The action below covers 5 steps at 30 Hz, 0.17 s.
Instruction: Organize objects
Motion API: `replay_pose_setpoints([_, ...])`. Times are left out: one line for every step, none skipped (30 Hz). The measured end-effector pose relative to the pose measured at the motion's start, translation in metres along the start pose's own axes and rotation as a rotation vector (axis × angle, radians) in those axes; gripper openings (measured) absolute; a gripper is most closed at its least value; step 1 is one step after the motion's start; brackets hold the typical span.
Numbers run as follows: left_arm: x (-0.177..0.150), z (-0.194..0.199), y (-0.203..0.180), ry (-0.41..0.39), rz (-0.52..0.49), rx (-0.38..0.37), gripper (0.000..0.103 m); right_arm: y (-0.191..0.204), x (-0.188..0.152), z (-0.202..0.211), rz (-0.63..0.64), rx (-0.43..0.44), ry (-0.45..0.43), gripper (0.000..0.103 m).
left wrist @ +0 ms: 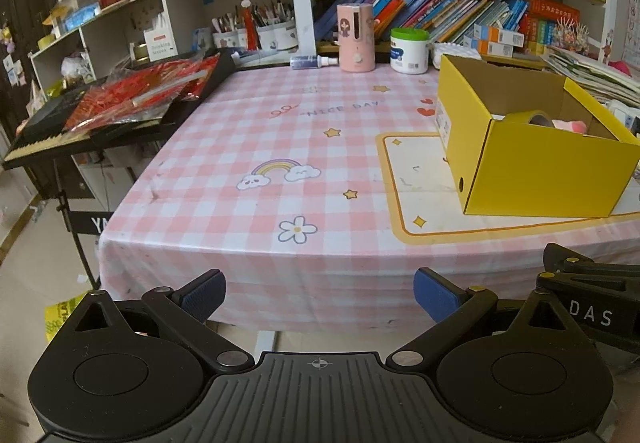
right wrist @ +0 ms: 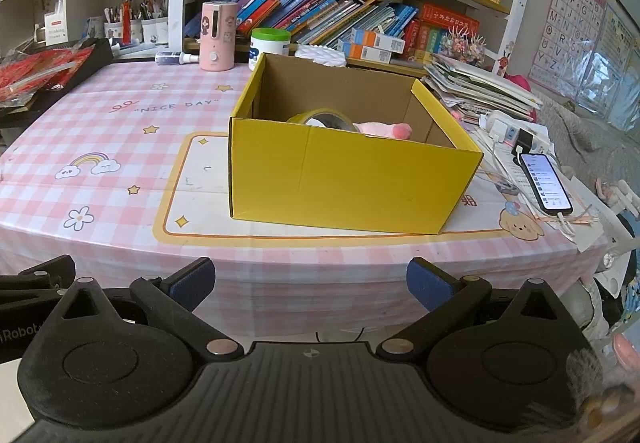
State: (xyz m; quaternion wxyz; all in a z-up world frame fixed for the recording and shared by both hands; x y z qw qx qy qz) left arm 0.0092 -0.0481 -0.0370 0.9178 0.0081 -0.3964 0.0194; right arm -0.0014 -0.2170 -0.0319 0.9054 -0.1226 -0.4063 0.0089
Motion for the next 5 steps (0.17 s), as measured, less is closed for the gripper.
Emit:
replay_pose_setpoints([0.0002, -0.0002, -0.0001, 0.0, -0.001, 0.0, 0.101, 0.0, -0.0001, -0.0001, -0.001, 0.001, 0.0, 0.103])
replay_pose_setpoints([0.0003, -0.0001, -0.0001, -0.001, -0.001, 0.001, 0.101, 0.0, -0.0001, -0.0001, -0.001, 0.001, 0.0, 0.103])
replay_pose_setpoints([0.0003, -0.0002, 0.0001, -0.001, -0.001, 0.0, 0.101, 0.0, 0.0, -0.0001, -0.001, 0.002, -0.001, 0.103])
replay_pose_setpoints([0.0005, -0.0003, 0.0005, 0.0, -0.001, 0.0, 0.101, -0.0001, -0.0001, -0.0001, -0.001, 0.002, -0.001, 0.103])
replay_pose_setpoints([0.0004, -0.0003, 0.0004, 0.001, 0.0, 0.0, 0.101, 0.0002, 0.0, -0.0001, -0.002, 0.003, -0.002, 0.103])
Point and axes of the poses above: each gripper's, at about its wrist camera, not at the fingertips, and z roughly against the way its jaws point, y to its left, x to its top, the point moved 6 cm from there along -z, roughly the way its jaws point, and after that the axes turned 7 degrees about z, right-handed, at the moved point
